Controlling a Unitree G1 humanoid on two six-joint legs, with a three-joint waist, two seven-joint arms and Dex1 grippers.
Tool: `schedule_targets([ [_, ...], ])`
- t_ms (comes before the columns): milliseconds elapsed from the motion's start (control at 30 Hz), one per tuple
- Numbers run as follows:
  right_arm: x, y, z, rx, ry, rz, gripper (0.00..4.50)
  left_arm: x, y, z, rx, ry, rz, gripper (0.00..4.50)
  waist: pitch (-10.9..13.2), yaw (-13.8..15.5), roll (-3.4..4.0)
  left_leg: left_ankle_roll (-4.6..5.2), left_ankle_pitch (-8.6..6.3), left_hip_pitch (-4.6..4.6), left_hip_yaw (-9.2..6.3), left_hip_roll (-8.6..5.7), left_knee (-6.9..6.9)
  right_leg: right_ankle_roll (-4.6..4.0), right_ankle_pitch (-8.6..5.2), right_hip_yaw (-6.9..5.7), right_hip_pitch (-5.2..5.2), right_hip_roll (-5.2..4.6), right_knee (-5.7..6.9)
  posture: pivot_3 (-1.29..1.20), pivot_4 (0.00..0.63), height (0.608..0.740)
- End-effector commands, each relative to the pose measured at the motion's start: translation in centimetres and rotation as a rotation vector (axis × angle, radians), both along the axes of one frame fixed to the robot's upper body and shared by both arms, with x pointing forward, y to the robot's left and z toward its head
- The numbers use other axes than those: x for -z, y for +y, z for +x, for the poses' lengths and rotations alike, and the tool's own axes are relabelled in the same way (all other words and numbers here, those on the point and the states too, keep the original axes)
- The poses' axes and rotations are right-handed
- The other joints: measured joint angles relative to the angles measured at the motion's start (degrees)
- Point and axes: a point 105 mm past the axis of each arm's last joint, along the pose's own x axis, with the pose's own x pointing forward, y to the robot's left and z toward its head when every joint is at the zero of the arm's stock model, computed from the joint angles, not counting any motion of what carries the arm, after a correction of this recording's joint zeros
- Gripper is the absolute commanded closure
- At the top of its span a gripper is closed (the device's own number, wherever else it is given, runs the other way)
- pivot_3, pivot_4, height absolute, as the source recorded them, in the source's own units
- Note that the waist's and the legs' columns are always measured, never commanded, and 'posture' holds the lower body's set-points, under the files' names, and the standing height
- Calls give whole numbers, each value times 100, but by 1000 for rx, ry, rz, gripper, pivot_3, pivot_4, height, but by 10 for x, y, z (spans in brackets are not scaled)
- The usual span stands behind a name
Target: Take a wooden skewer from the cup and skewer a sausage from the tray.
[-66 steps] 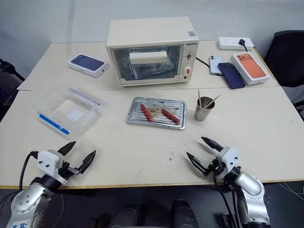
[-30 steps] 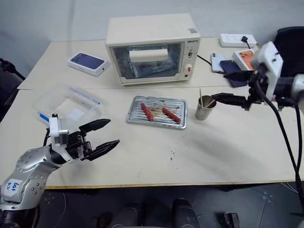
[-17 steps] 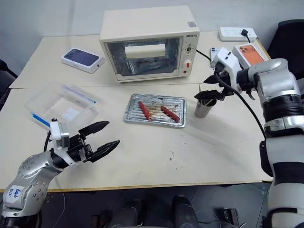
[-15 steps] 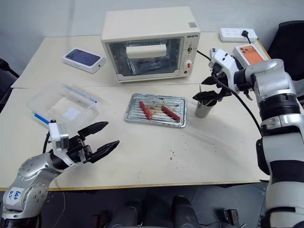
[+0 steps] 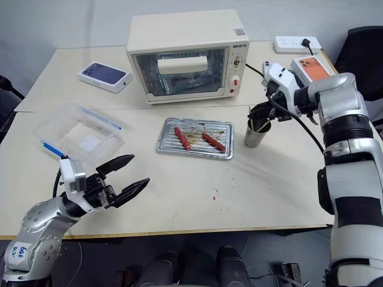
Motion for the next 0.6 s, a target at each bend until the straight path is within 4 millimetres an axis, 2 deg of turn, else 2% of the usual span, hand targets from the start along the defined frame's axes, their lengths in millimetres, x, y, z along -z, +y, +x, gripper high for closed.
schedule_targets([
  [33, -28, -4, -5, -23, -66, 43, 4447, -11, -6, -3, 21, -62, 7, 0, 0, 5, 0, 0, 0, 0, 0, 0, 2, 0, 0, 0, 1, 0, 0, 0, 150, 740],
  [133, -45, -8, -12, -42, -75, 84, 4447, -12, -6, -3, 27, -63, 4, 0, 0, 5, 0, 0, 0, 0, 0, 0, 1, 0, 0, 0, 0, 0, 2, 0, 150, 740],
  [233, -66, -15, -29, -114, -87, 129, 4447, -12, -7, -2, 31, -62, 0, 0, 1, 19, 1, 0, 0, -1, 0, -1, -1, 0, 0, 0, -1, 0, 1, 0, 150, 740],
  [433, -118, -23, -54, -193, -180, 336, 4447, -14, -7, 0, 51, -48, -41, 0, 1, 24, 1, 1, -1, -2, 0, -1, -2, 0, 0, 1, 1, -1, -2, 0, 150, 740],
  [500, -126, -18, -59, -235, -158, 474, 4447, -20, -11, 1, 83, -38, -97, 0, 1, 11, 1, 1, -1, 0, 1, 0, -2, 0, 0, 2, 1, 0, -1, 0, 150, 740],
  [600, -127, -5, -64, -318, -113, 665, 4447, -30, -19, 0, 144, -29, -167, 0, 1, 7, 1, 0, -1, 0, 2, 3, -1, 0, 0, 3, 1, 2, 2, 0, 150, 740],
])
